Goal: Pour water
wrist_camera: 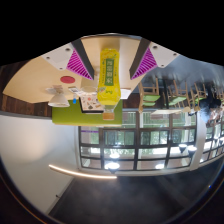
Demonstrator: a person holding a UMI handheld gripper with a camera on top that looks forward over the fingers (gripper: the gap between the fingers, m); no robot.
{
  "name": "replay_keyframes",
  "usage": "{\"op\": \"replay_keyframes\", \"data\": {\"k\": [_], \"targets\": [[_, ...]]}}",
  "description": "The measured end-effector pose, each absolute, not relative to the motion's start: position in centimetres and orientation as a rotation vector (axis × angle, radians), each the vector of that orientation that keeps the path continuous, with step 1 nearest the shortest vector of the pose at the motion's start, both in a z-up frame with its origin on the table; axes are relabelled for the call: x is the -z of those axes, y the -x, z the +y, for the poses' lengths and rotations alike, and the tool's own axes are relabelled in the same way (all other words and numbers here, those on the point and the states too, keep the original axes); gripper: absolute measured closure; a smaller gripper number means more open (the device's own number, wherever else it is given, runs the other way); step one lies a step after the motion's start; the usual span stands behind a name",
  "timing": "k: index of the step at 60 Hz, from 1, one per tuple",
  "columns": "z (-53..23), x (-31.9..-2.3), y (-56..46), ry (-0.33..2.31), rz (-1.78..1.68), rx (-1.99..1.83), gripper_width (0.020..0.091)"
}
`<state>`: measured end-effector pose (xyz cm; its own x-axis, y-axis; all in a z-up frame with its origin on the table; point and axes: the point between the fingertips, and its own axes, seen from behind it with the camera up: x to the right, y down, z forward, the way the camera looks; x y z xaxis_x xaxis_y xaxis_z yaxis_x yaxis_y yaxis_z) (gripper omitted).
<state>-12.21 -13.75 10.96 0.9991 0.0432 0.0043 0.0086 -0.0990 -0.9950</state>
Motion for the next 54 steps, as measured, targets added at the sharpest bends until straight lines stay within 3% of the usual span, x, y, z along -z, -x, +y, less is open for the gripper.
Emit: {"op": "replay_keyframes", "data": {"k": [12,16,20,27,39,54], "targets": [[-5.8,-9.9,10.7,1.674,-0.031,-0.004,0.0299],[-3.6,-9.2,10.1,1.685,-0.034,0.028,0.0668],[-3.2,-9.2,9.8,1.662,-0.014,0.036,0.0677],[-3.3,-9.4,11.5,1.668,-0.027,-0.008,0.0803],[-2.6,-9.6,14.1,1.731,0.057,-0.218,0.0803],[2.2,-13.5,18.2,1.642,0.750,-1.227,0.0803]]}}
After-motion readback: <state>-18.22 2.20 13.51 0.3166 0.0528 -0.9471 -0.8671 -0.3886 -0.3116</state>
